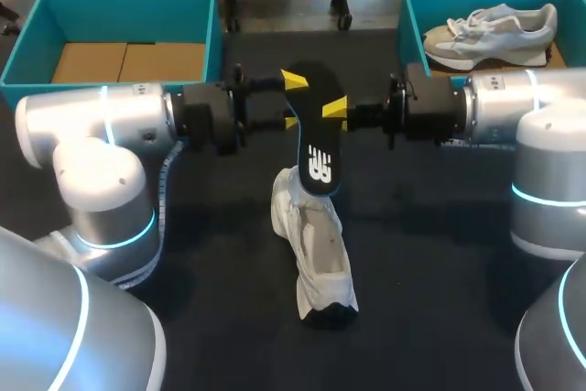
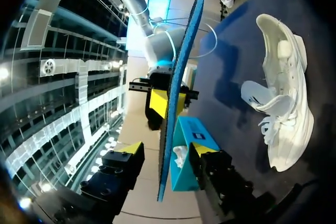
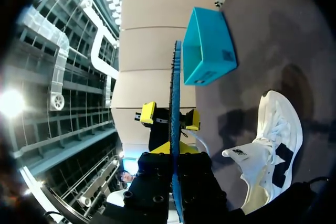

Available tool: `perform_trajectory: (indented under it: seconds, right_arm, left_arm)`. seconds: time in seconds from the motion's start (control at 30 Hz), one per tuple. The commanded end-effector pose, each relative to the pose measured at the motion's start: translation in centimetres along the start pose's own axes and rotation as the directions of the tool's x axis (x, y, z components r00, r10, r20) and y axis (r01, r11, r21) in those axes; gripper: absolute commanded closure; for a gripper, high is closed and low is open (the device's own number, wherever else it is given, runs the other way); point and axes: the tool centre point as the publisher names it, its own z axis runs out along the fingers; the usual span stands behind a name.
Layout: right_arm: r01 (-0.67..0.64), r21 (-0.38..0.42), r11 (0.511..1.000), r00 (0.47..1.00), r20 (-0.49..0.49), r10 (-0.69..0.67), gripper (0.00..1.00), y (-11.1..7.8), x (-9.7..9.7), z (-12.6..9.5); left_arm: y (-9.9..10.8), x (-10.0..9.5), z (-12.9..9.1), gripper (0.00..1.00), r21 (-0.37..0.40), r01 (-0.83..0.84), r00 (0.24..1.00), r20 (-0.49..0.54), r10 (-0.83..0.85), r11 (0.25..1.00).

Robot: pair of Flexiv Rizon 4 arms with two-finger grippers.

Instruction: Take the shoe out of the shoebox, open the shoe tongue, remove and reinsert the insole, then place the shoe into the shoebox

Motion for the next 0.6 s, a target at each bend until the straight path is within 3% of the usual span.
perform_trajectory:
  seconds: [0.03, 0.5, 0.6]
  right_arm:
    - [0.001, -0.012, 1.0, 1.0, 0.003, -0.001, 1.0, -0.3, 0.0, 0.3]
    - [-0.005, 0.012, 1.0, 1.0, 0.002, 0.005, 1.0, -0.4, -0.2, 0.3]
    - [-0.005, 0.016, 1.0, 1.0, 0.003, 0.005, 1.0, -0.4, -0.2, 0.3]
  left_arm:
    - [-0.7, 0.2, 0.4, 0.51, 0.0, -0.006, 1.0, 0.001, 0.006, 1.0]
    - [-1.4, 0.5, 1.5, 0.71, 0.006, -0.015, 1.0, -0.009, 0.015, 1.0]
    - [-1.4, 0.5, 1.7, 0.82, 0.003, -0.018, 1.0, -0.01, 0.018, 1.0]
